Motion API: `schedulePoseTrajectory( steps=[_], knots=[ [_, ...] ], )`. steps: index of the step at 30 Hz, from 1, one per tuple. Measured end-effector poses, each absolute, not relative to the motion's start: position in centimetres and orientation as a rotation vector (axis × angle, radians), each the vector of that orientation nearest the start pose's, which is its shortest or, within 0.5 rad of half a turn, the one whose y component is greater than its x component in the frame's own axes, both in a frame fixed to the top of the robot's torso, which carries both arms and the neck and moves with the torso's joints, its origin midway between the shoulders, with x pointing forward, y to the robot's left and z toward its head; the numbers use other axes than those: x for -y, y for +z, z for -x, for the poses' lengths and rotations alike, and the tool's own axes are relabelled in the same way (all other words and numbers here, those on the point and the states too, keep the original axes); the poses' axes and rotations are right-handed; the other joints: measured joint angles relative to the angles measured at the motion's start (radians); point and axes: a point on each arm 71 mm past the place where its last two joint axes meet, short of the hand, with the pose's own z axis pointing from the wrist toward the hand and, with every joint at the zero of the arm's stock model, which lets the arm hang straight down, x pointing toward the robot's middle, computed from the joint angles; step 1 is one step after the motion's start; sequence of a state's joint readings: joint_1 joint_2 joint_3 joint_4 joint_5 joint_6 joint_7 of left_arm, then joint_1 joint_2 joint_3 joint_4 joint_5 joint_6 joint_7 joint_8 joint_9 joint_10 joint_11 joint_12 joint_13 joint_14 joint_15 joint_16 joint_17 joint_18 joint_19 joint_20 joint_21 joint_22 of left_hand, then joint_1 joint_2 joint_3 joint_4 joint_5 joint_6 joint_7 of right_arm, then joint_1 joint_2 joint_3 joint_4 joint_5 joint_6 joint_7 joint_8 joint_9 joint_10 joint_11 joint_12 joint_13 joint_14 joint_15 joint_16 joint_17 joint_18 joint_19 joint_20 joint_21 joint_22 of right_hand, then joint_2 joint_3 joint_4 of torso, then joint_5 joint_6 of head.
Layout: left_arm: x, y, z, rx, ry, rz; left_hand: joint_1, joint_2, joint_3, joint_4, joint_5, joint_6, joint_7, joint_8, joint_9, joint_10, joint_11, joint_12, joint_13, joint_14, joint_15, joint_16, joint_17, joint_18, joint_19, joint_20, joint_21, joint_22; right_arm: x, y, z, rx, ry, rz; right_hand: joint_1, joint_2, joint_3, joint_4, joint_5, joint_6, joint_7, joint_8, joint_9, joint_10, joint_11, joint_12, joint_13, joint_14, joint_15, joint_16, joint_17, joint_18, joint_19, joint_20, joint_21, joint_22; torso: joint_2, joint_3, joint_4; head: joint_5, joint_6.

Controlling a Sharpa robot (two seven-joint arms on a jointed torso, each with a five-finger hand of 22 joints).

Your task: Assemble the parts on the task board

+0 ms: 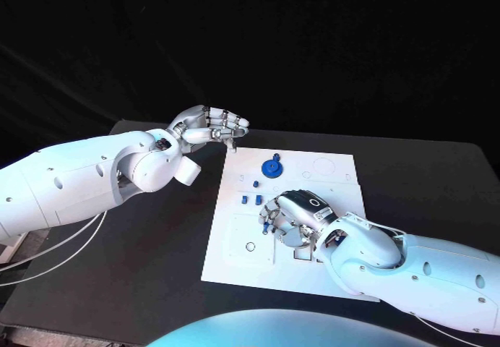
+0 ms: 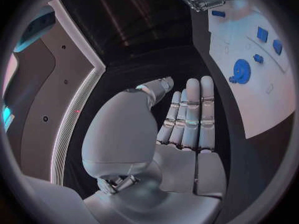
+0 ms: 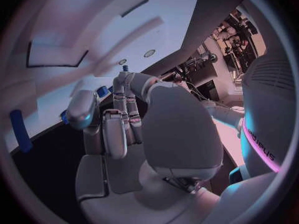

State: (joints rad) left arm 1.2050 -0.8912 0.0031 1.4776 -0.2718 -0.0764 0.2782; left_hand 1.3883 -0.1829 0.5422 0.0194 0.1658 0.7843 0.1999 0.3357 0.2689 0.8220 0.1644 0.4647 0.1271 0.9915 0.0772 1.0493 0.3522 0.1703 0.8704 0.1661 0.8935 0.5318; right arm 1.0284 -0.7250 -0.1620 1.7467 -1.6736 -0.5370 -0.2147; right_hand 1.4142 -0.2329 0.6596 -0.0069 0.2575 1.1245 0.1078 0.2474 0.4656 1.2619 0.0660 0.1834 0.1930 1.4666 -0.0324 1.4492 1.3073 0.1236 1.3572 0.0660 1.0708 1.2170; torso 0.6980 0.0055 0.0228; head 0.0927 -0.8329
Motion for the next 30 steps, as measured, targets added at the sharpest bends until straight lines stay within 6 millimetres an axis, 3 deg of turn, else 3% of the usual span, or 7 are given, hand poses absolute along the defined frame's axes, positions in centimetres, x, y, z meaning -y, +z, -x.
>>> schedulePoseTrajectory(
  steps=[30],
  knots=[
    [-23.09,-16.69,-49.52,-1.645,-1.54,0.821,0.0,0.0,0.0,0.0,0.0,0.0,0.0,0.0,-0.001,-0.007,0.0,0.006,0.0,0.0,0.0,0.0,0.0,0.0,0.0,0.0,0.0,0.0,8.6,-25.76,-37.17,-1.622,0.876,0.311,0.0,0.0,0.0,0.0,-0.003,0.002,0.002,0.004,0.0,0.0,0.0,0.004,0.001,0.0,0.0,0.0,0.001,0.0,0.0,0.0,0.0,0.0,0.001,0.0006,-0.0006,0.003,-0.004]
  ],
)
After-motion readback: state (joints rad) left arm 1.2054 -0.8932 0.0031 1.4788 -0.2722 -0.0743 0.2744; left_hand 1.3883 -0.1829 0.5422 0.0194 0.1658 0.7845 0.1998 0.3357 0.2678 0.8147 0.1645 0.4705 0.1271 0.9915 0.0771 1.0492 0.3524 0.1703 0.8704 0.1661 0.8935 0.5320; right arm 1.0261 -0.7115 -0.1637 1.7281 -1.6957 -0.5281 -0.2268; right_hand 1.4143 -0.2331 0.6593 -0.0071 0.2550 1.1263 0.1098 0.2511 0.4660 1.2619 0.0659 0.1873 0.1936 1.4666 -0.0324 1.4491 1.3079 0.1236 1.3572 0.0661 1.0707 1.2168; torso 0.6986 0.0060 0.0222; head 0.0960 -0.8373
